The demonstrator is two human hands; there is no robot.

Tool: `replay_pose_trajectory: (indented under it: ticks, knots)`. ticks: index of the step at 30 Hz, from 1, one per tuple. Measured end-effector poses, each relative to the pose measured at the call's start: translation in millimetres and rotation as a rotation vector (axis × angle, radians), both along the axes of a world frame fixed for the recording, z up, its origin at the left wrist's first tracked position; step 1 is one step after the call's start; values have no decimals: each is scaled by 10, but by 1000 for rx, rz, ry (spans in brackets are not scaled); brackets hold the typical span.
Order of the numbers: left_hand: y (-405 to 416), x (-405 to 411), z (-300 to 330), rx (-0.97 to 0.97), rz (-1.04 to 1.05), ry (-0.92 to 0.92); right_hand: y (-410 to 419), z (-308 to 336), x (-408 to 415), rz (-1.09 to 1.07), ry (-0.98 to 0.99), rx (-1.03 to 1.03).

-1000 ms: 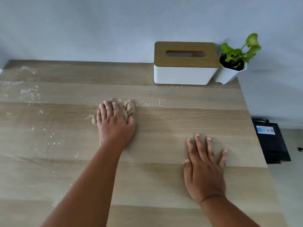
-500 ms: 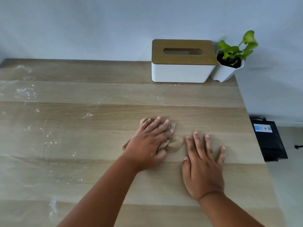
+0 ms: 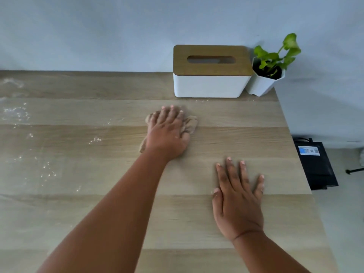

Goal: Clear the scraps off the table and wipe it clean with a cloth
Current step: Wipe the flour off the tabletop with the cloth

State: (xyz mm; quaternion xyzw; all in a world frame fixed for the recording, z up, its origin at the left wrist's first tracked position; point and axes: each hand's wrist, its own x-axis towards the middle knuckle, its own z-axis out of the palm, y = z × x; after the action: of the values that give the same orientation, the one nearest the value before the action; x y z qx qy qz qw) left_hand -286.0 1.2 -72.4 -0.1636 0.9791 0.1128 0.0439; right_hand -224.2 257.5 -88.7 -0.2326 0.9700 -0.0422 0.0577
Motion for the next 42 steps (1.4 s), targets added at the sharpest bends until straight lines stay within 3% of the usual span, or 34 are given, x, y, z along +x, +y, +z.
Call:
replay_pose_trajectory:
  ticks: [5, 9, 13, 16, 20, 23, 25, 29, 35, 38, 42]
  knots:
    - [439, 90, -2, 20, -325, 8, 6, -26, 2, -5, 16, 10]
    - [423, 688, 0, 99, -378, 62, -11, -5, -1, 0, 27, 8]
    - [136, 1410, -73, 81, -155, 95, -7, -3, -2, 0, 3, 22]
    - [-292, 1599, -82, 52, 158, 97, -6, -1, -1, 1, 2, 12]
    - [-810, 1167, -69, -19, 552, 61, -6, 9, 6, -2, 3, 2]
    - [-996, 647, -35, 7, 664, 30, -11, 12, 2, -4, -11, 15]
    - [-955, 355, -5, 12, 554, 24, -8, 11, 2, -2, -24, 26]
    - [-572, 197, 85, 4, 101, 27, -12, 20, 6, -9, -15, 20]
    - [-151, 1068, 33, 122, -381, 112, -16, 28, 3, -5, -15, 20]
    - [-366, 1453, -34, 119, -330, 144, -18, 41, 2, -8, -16, 13]
    - [-980, 1423, -51, 26, 121, 106, -23, 65, 1, -3, -20, 13]
